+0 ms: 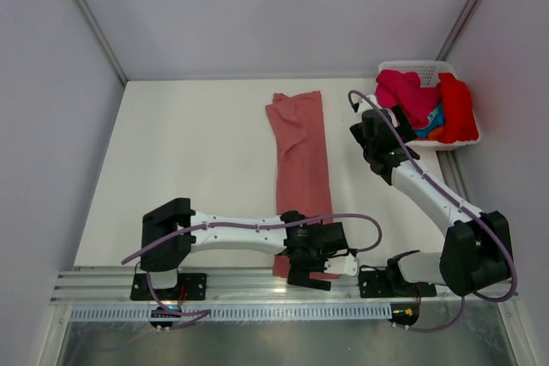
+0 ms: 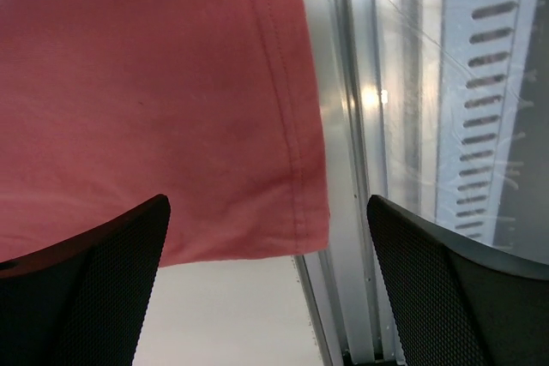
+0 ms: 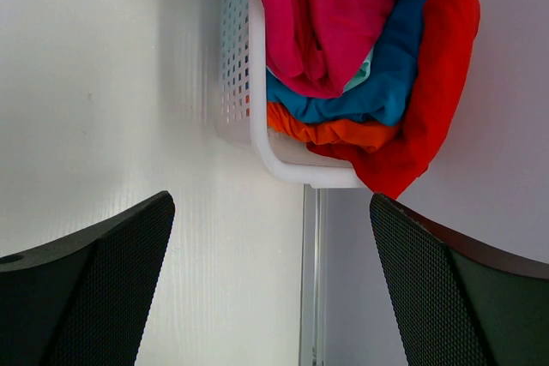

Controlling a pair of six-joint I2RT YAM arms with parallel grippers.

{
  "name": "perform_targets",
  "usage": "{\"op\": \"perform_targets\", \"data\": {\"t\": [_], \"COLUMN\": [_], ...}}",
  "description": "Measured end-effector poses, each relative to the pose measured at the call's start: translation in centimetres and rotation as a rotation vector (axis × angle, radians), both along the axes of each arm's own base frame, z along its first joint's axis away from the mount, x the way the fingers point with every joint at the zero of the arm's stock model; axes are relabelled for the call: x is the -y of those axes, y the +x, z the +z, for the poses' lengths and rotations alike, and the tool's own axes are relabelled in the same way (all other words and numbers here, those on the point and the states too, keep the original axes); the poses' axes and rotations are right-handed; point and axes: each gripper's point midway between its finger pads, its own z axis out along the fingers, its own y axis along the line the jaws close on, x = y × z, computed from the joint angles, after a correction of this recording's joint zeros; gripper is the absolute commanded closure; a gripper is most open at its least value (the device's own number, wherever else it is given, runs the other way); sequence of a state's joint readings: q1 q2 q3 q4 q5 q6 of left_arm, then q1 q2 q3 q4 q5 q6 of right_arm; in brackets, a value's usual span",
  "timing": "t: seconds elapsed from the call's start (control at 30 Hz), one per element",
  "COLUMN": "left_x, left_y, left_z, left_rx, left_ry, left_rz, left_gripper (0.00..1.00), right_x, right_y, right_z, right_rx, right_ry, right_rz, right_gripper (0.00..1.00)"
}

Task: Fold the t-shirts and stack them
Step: Fold the tshirt

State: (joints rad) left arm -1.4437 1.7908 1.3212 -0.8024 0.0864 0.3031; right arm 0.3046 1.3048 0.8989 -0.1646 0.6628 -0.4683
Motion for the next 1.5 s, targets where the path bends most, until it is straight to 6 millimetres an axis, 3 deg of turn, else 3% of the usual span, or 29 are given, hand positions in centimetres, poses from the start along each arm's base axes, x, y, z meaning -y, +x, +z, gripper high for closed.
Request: {"op": "perform_targets", "data": {"t": [0.37, 0.57, 0.87, 1.1, 1.5], "left_x": [3.2, 3.0, 2.8, 2.8, 2.1], "left_y": [2.3, 2.1, 0.0, 0.1, 0.2], "left_z": [0.8, -0.1, -0.4, -0.7, -3.5], "left_rx": [0.084, 0.116, 0.132, 0.136, 0.153], "left_ry": [-0.045, -0.017, 0.003, 0.012, 0.090], "left_rz": [0.175, 0.195, 0.141, 0.158, 0.167], "left_gripper": [0.04, 0.05, 0.05, 0.06, 0.09], "right_x": [0.0, 0.1, 0.2, 0.3, 0.6], "right_y": [0.1, 0.1, 0.1, 0.0, 0.0], "right_z": [-1.4, -1.7, -2.1, -2.2, -2.2], "right_rx": [-0.021, -0.030, -0.043, -0.044, -0.046], "right_ry": [-0.013, -0.027, -0.034, -0.035, -0.035], "right_rz": [0.004, 0.005, 0.006, 0.003, -0.004], "right_gripper": [0.01, 0.01, 0.01, 0.01, 0.01]}}
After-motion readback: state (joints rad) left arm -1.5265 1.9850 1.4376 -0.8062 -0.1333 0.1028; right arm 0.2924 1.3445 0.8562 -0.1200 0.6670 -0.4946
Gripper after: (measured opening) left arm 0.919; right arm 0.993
